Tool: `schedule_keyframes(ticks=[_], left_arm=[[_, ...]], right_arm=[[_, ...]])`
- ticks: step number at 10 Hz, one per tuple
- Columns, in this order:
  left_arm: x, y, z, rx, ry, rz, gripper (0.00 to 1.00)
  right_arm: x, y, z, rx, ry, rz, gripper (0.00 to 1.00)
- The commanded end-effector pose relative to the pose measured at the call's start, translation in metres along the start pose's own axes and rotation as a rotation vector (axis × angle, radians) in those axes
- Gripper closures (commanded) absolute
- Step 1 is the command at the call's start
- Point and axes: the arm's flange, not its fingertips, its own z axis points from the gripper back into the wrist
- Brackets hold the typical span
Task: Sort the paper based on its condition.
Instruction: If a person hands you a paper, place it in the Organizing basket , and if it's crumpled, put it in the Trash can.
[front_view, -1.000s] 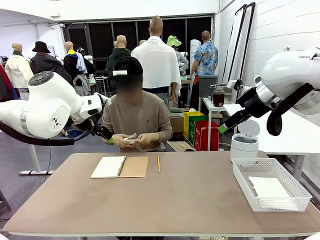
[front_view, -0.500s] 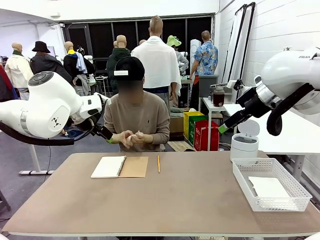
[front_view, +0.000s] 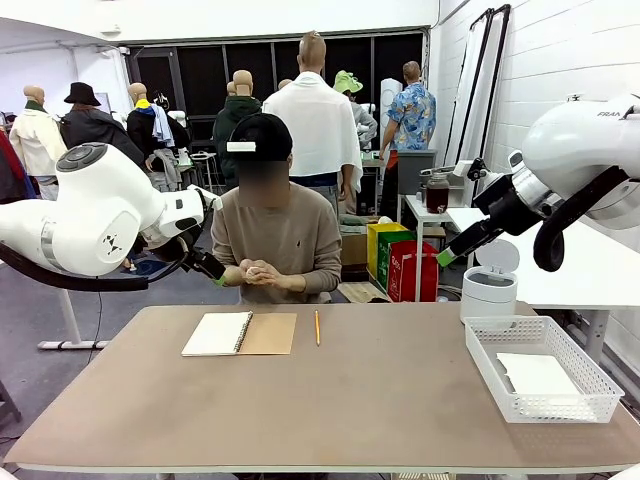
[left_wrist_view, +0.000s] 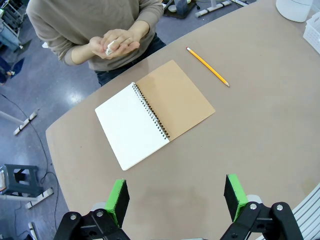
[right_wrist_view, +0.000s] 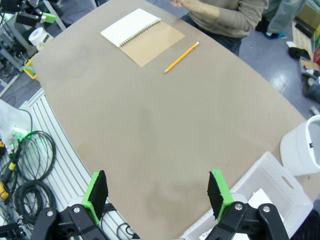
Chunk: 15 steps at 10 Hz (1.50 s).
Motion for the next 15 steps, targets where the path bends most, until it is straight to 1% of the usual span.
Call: schedule_keyframes(ticks=[1, 15], left_arm=[[-0.0003, 0.0006, 0.0000, 0.000, 0.000, -0.003, 0.00], [-0.0003, 0.0006, 0.0000, 0.000, 0.000, -0.003, 0.00]], right_arm=[[0.0008, 0.0005, -0.0003, -0.001, 0.000, 0.002, 0.00], [0.0008, 0.0005, -0.0003, -0.001, 0.000, 0.002, 0.00]])
